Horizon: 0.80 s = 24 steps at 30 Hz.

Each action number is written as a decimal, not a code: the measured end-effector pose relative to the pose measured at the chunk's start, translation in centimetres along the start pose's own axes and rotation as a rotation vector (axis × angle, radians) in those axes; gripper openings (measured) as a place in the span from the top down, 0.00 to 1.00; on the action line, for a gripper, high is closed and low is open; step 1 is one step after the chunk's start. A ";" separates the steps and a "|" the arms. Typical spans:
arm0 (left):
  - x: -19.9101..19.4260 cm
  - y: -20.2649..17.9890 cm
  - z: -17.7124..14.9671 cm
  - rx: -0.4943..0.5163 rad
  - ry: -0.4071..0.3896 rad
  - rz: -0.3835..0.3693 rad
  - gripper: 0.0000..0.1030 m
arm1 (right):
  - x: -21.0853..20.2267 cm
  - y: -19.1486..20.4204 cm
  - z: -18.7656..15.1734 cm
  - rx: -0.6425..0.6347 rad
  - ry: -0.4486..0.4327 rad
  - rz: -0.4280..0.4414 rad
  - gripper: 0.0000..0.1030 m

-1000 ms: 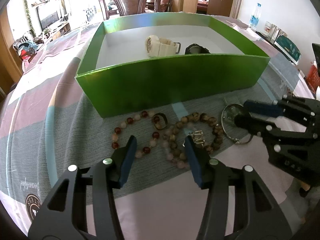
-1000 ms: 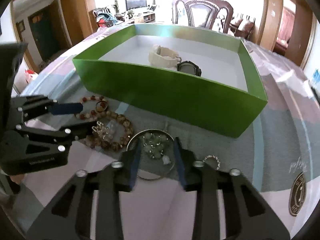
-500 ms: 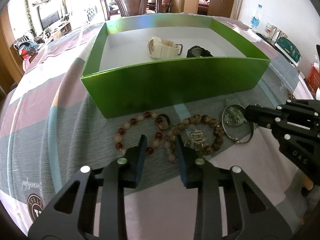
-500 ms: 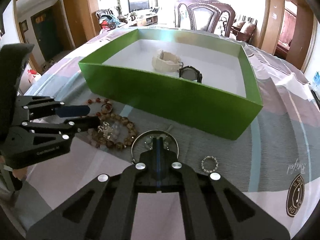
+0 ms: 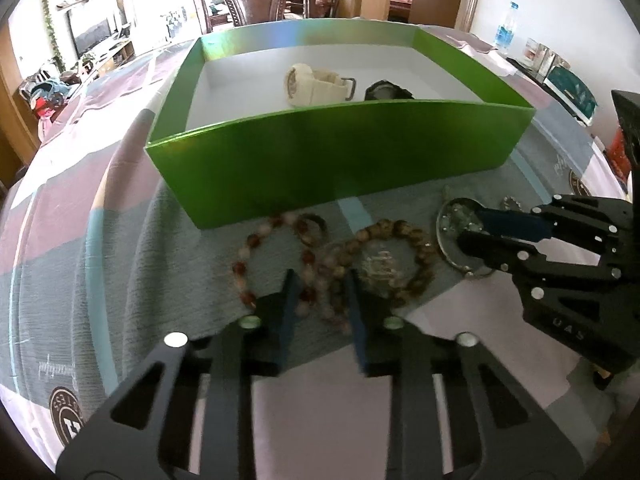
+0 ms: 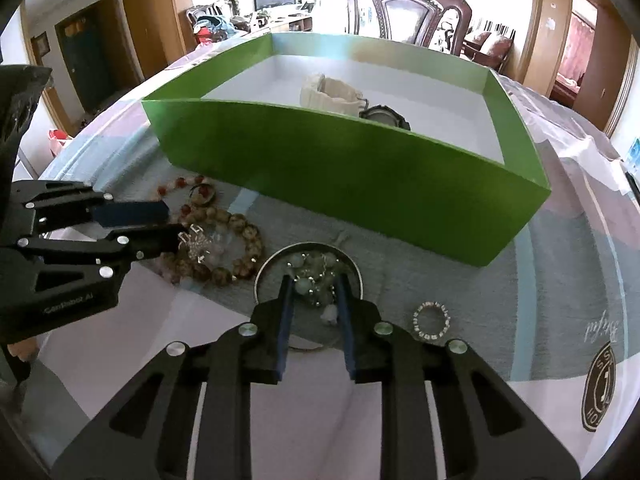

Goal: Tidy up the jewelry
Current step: 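Close the right tool on the silver charm bracelet and lift it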

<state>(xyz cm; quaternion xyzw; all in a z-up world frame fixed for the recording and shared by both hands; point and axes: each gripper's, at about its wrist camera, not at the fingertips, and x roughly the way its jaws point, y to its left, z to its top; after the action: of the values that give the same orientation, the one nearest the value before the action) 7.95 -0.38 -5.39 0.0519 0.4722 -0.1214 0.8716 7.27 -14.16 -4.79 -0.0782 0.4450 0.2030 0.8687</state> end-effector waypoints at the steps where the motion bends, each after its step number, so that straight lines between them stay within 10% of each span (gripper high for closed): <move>1: -0.1 -0.1 -0.1 0.004 -0.004 0.005 0.79 | -0.1 0.0 0.0 0.001 -0.004 0.002 0.80; 4: -0.8 0.0 0.0 0.003 -0.026 0.001 0.99 | -0.5 -0.1 0.1 0.005 -0.012 0.007 0.81; 14: -1.5 0.5 0.4 -0.022 -0.048 -0.003 0.98 | -1.6 -0.8 0.4 0.032 -0.042 0.001 0.86; 24: -1.7 1.5 0.6 -0.031 -0.036 0.025 0.64 | -2.5 -1.7 0.7 0.068 -0.070 0.003 0.87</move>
<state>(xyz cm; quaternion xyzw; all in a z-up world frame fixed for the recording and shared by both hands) 7.94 1.18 -3.69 0.0419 0.4574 -0.1039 0.8822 7.15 -16.19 -2.44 -0.0409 0.4211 0.1914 0.8856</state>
